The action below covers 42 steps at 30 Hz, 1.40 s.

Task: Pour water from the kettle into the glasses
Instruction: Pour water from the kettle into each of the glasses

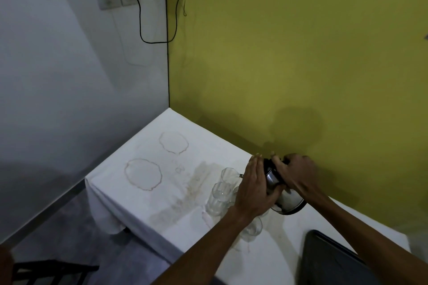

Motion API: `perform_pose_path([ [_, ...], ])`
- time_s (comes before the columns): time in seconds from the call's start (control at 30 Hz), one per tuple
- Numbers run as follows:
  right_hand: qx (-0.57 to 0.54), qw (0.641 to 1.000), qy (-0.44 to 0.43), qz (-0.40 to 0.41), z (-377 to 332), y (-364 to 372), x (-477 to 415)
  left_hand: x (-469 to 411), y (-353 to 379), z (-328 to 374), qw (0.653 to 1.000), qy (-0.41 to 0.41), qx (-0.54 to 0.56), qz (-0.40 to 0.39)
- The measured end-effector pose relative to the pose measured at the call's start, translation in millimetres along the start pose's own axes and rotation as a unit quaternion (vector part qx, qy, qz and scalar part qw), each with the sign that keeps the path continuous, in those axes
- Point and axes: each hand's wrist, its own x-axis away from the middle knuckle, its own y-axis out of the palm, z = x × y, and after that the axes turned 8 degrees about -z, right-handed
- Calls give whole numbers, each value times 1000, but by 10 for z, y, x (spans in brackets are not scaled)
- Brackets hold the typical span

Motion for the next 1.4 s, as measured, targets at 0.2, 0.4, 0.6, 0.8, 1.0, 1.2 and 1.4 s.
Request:
perform_pose_path([
  [0.2,1,1000,15,-4,-2,-32,-35,-1,12,48,1000,5,2,20],
  [0.4,10,1000,11,-6,-11,-104,-38,11,24,106,999,1,3,33],
  [0.6,10,1000,2,-19,-37,-172,-26,21,32,143,999,-7,6,41],
  [0.8,18,1000,-7,-8,-70,-237,-42,9,8,207,999,-18,8,46],
  [1.0,25,999,-19,-10,-100,-274,-61,-16,-1,215,999,-23,13,44],
  [1.2,26,999,-20,-11,-108,-304,-67,-24,-3,231,998,-21,13,52],
  [1.4,44,999,-29,-5,-115,-325,-74,-23,-29,279,998,-20,19,58],
])
